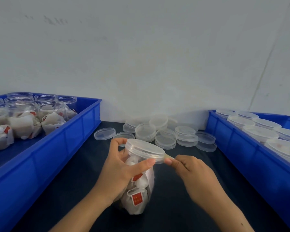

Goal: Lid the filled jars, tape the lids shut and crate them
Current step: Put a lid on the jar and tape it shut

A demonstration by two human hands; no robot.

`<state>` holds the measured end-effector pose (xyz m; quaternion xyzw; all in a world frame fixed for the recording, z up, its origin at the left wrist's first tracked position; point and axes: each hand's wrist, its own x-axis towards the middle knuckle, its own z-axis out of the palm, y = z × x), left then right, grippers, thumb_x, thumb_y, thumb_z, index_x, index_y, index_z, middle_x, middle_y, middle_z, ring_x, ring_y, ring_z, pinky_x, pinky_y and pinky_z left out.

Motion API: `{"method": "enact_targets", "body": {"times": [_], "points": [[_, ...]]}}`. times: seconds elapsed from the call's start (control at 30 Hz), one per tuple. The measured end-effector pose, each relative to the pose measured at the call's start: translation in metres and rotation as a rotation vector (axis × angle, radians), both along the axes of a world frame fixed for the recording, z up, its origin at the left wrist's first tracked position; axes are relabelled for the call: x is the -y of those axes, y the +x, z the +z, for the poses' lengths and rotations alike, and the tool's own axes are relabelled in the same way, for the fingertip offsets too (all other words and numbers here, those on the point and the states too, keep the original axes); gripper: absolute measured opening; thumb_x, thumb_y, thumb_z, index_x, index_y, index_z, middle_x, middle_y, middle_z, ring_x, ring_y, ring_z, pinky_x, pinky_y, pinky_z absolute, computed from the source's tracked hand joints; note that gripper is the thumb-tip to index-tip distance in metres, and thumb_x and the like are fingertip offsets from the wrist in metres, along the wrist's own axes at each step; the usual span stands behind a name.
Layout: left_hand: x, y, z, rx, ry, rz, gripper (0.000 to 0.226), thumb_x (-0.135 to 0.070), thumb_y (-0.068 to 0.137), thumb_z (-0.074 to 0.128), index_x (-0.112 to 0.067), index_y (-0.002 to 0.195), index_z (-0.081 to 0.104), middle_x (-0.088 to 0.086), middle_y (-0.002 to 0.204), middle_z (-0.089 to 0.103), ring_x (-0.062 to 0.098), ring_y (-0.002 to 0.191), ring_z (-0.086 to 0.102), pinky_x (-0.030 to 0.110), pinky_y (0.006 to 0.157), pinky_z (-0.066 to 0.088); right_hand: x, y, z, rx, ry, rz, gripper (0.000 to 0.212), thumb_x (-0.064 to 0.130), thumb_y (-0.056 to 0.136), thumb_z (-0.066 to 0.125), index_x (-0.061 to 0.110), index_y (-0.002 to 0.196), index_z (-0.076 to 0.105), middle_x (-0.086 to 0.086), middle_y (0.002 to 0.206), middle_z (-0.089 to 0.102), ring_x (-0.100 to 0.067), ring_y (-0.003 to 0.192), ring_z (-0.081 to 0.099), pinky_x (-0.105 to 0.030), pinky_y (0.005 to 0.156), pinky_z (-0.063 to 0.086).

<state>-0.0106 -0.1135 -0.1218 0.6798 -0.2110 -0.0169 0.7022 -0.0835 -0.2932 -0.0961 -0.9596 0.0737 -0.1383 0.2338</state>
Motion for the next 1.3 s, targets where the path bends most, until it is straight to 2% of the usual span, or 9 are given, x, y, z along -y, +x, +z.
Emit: {"method": "enact_targets", "body": {"times": [0.23,0.37,0.43,0.5,0.6,0.77,0.9,1.1,1.3], "points": [[-0.003,-0.001,-0.003,-0.012,-0.052,-0.122,0.083,-0.053,0.046,0.077,-0.027,0.115,0.041,-0.024,0.100,0.070,-0.006,0.095,0.065,0.007,0.065,0.050,-0.007,-0.003,-0.001,0.021,0.074,0.009,0.071,0.084,0.065,0.018,0.017,0.067,0.042,0.004,0.057,0.037,-0.009,0.053,0.032,-0.025,0.054,0.032],[-0.004,-0.003,-0.003,0.022,-0.002,-0.124,0.071,-0.060,0.056,0.070,-0.028,0.115,0.045,-0.023,0.106,0.067,-0.009,0.099,0.062,0.006,0.068,0.049,-0.010,-0.003,-0.001,0.029,0.121,0.006,0.086,0.084,0.063,0.020,0.005,0.074,0.051,0.004,0.056,0.039,-0.009,0.052,0.034,-0.026,0.054,0.034],[-0.004,-0.005,-0.003,0.057,0.032,-0.067,0.052,-0.062,0.065,0.065,-0.038,0.109,0.054,-0.015,0.112,0.063,-0.007,0.101,0.061,0.011,0.073,0.051,-0.012,-0.003,-0.001,0.037,0.188,0.008,0.088,0.083,0.063,0.025,0.000,0.076,0.052,0.005,0.054,0.037,-0.009,0.051,0.032,-0.027,0.053,0.032],[-0.004,-0.008,-0.003,0.117,0.049,0.047,0.033,-0.065,0.071,0.055,-0.056,0.103,0.058,-0.019,0.113,0.060,-0.008,0.103,0.060,0.017,0.083,0.051,-0.015,-0.003,-0.004,0.049,0.208,0.005,0.083,0.079,0.071,0.032,-0.001,0.079,0.053,0.005,0.054,0.037,-0.009,0.051,0.032,-0.026,0.052,0.031],[-0.002,-0.013,-0.003,0.213,0.105,0.173,0.055,-0.073,0.075,0.047,-0.052,0.125,0.050,-0.024,0.122,0.061,-0.006,0.114,0.056,0.028,0.097,0.048,-0.022,-0.004,-0.011,0.061,0.247,-0.019,0.069,0.068,0.084,0.041,0.001,0.080,0.054,0.006,0.054,0.039,-0.007,0.048,0.032,-0.024,0.049,0.031],[0.000,-0.017,0.002,0.204,0.215,0.159,0.064,-0.089,0.049,0.056,-0.064,0.107,0.041,-0.039,0.106,0.060,-0.017,0.096,0.058,0.022,0.081,0.051,-0.029,-0.006,-0.013,0.103,0.249,0.069,0.061,0.072,0.081,0.035,0.013,0.070,0.047,0.007,0.054,0.041,-0.006,0.047,0.035,-0.022,0.048,0.031],[0.002,-0.012,-0.002,0.161,0.219,0.285,0.082,-0.086,0.036,0.065,-0.048,0.107,0.046,-0.033,0.097,0.063,-0.012,0.089,0.061,0.027,0.080,0.054,-0.029,-0.007,-0.010,0.122,0.173,0.121,0.063,0.078,0.076,0.025,0.018,0.067,0.042,0.010,0.053,0.043,-0.006,0.047,0.035,-0.022,0.046,0.032],[0.005,-0.007,-0.004,0.193,0.218,0.316,0.071,-0.084,0.045,0.062,-0.044,0.102,0.049,-0.037,0.096,0.061,-0.014,0.088,0.060,0.028,0.078,0.056,-0.022,-0.005,-0.008,0.097,0.151,0.099,0.081,0.081,0.070,0.022,0.008,0.078,0.055,0.003,0.056,0.043,-0.007,0.048,0.036,-0.023,0.048,0.032],[0.004,-0.007,-0.005,0.254,0.247,0.309,0.073,-0.083,0.047,0.062,-0.044,0.107,0.048,-0.025,0.096,0.065,-0.008,0.090,0.062,0.033,0.080,0.057,-0.016,-0.001,-0.007,0.054,0.190,0.110,0.084,0.081,0.071,0.024,0.004,0.081,0.055,0.004,0.058,0.043,-0.008,0.052,0.036,-0.029,0.053,0.035]]}}
